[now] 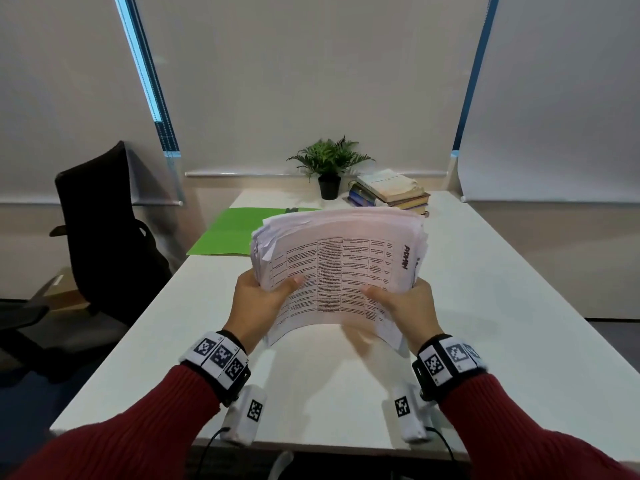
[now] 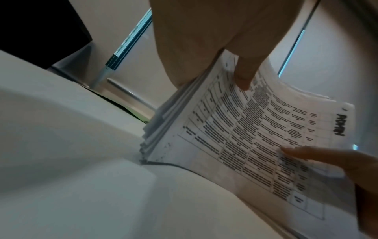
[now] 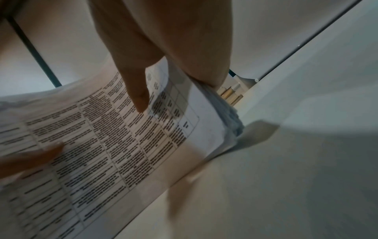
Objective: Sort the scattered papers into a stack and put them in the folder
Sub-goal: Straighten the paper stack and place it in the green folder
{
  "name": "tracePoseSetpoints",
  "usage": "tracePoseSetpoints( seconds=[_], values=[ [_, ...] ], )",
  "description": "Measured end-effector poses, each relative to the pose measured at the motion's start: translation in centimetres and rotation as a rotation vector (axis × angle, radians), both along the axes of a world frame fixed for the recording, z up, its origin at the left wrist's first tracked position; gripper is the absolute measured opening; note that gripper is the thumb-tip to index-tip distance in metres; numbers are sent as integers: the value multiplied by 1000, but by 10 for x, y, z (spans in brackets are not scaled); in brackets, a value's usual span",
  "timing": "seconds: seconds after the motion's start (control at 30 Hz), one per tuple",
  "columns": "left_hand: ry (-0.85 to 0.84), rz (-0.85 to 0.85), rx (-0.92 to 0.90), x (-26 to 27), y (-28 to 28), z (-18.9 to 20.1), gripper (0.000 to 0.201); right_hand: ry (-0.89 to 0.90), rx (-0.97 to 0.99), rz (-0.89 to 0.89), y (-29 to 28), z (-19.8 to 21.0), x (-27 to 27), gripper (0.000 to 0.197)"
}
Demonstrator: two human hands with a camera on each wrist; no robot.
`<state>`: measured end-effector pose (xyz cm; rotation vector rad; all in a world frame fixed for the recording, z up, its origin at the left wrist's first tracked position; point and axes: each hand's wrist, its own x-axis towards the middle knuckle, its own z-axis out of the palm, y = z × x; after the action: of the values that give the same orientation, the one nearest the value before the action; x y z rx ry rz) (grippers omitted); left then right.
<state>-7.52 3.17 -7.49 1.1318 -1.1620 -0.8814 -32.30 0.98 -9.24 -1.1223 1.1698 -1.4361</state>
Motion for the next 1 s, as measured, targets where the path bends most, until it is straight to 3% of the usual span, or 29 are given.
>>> tracePoseSetpoints(
  seconds=[0.23,0.33,0.4,0.47,0.57,0.7,0.87,0.97,1.0],
  values=[
    [-2,34,-25,0,-4,20,12,-16,4,13,0,11,-11,37],
    [150,47,-45,0,-8,40,18,-75,-56,-77,-4,19,-20,41],
    [309,39,-49,-6,-11,53,26,-231,-55,-104,-5,22,-17,51],
    [477,-12,-21,-18,-15,63,33,-437,-24,-9,-3,28,-4,56],
    [686,-111,92,-45,-24,66,37,-575,-73,124,3,43,30,57],
    [782,-179,186,-73,-35,53,38,-632,-144,22,-2,53,48,65],
    [639,-204,219,-79,-48,43,34,-503,-113,-94,-19,43,32,63],
    [295,-150,214,-67,-63,40,28,-402,-130,-140,-38,44,5,64],
    [158,-114,222,-59,-72,38,37,-364,-142,-163,-45,46,-8,65]
  ],
)
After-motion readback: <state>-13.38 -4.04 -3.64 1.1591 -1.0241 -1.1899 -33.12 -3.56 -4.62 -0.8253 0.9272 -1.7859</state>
